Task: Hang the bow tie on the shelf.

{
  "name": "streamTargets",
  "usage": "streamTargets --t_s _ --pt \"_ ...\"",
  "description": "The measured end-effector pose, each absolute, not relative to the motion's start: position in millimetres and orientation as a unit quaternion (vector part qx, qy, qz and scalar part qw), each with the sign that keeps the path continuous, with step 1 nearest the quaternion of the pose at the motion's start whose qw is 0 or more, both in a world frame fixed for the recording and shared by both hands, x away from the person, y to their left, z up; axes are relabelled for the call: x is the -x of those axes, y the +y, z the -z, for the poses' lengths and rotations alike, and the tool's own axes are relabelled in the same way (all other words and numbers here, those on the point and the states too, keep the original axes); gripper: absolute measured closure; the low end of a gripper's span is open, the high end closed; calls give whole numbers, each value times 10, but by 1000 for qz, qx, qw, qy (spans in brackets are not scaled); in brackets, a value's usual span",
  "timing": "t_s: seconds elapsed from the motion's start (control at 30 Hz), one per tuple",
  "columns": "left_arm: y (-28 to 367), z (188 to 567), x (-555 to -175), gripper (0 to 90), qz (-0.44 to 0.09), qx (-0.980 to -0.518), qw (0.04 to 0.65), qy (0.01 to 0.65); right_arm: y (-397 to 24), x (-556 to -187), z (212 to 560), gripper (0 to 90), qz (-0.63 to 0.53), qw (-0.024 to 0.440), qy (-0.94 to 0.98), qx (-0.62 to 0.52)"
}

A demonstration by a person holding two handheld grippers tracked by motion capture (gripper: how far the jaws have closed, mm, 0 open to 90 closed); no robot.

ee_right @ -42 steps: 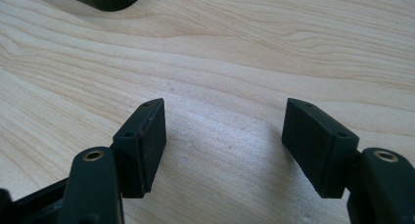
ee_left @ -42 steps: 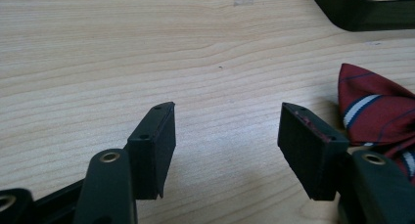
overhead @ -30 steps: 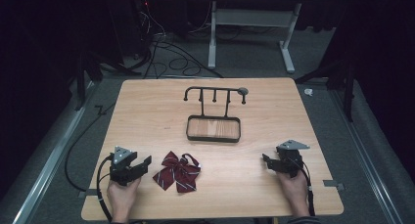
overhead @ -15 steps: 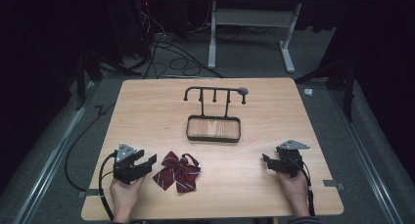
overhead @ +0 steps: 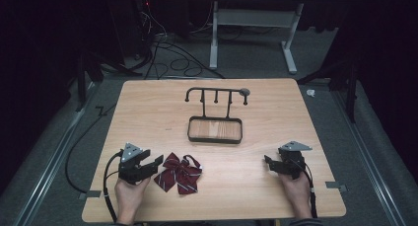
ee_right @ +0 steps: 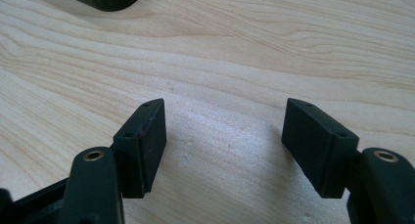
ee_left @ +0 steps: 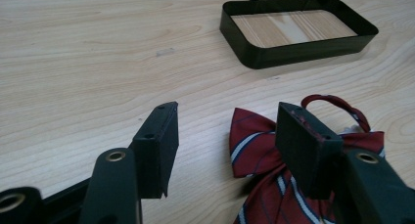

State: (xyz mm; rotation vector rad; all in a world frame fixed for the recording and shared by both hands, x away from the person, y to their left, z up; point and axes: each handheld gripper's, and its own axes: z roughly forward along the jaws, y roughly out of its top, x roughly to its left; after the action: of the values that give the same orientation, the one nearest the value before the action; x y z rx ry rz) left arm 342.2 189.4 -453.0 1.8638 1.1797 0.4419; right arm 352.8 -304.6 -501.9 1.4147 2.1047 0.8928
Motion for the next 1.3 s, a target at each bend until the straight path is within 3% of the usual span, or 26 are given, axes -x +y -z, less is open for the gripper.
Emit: streamTargets --t_s 1.3 --pt "1285 4483 -3560 454 -140 -792 424 417 -3051 -3530 5020 343 -325 225 763 -512"
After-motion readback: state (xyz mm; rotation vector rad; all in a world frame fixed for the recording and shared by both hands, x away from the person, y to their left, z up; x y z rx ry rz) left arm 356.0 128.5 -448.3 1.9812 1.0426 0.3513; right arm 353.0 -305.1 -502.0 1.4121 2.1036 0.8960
